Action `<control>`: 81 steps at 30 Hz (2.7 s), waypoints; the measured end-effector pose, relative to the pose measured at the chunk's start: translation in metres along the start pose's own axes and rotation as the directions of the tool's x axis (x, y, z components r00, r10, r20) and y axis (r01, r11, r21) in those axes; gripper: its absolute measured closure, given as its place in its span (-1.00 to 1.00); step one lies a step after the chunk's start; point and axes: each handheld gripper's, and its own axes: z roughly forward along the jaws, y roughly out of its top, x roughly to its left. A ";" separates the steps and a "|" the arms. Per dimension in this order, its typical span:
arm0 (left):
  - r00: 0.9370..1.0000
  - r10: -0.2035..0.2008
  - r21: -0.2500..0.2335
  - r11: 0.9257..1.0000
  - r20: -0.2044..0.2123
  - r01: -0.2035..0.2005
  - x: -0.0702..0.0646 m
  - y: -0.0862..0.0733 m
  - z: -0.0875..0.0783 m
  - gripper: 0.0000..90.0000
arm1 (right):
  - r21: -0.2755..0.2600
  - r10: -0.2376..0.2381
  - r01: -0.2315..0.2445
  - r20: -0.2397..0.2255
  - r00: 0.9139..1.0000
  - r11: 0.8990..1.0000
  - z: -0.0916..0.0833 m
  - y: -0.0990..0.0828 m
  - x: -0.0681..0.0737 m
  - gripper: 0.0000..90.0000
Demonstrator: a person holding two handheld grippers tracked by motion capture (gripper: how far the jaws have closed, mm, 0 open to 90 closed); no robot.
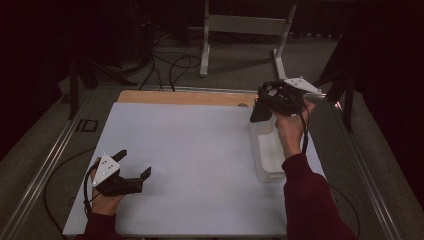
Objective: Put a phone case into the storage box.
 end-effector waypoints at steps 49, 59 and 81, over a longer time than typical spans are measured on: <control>1.000 -0.005 -0.031 1.000 -0.010 0.005 -0.001 0.003 -0.004 -1.00 | 0.145 -0.026 0.004 0.153 0.988 0.989 0.050 -0.038 -0.014 -0.71; 1.000 -0.005 -0.037 0.999 -0.010 0.004 -0.001 0.003 -0.005 -1.00 | 0.169 -0.019 -0.011 0.176 0.984 0.986 0.061 -0.049 -0.015 -0.72; 1.000 -0.009 -0.045 0.999 -0.008 0.009 -0.002 0.004 -0.006 -1.00 | 0.246 -0.066 0.012 0.211 0.975 0.969 0.078 -0.066 -0.014 -0.73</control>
